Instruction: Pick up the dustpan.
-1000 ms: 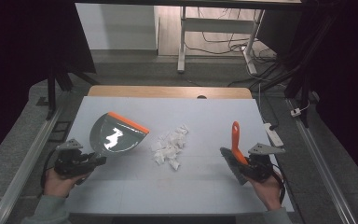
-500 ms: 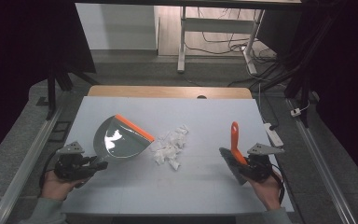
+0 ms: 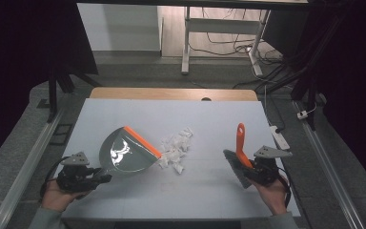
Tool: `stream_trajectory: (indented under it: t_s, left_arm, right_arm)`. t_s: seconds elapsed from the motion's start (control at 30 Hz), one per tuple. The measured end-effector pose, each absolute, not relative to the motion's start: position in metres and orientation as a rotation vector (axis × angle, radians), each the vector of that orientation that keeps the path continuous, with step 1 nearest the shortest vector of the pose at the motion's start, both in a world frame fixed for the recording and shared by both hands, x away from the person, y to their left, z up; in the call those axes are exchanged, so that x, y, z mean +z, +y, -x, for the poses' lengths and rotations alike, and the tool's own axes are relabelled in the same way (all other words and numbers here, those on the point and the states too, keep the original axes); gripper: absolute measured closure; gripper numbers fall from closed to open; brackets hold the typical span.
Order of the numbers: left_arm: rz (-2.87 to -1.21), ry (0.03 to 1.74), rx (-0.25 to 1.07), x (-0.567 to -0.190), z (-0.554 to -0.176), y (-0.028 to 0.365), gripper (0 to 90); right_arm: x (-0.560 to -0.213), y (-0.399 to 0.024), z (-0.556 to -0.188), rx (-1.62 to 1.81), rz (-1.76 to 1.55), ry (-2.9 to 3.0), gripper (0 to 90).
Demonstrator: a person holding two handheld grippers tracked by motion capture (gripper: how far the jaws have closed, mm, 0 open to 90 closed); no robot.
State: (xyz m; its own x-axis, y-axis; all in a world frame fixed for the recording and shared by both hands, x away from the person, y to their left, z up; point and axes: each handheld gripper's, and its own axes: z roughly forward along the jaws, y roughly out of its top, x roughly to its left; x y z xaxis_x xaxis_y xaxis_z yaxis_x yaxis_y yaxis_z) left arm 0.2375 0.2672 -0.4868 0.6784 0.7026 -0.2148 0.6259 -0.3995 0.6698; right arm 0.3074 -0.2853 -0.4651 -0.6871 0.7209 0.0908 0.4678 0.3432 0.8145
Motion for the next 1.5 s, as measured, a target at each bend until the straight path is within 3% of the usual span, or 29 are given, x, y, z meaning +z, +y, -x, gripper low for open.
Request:
stream_trajectory:
  t_s: [1.5]
  left_arm:
    - [-2.324,0.927,-0.061,-0.521,-0.242,0.242,61.4]
  right_arm:
    - [-0.469,-0.280,-0.309,1.245,-1.066,2.348,76.3]
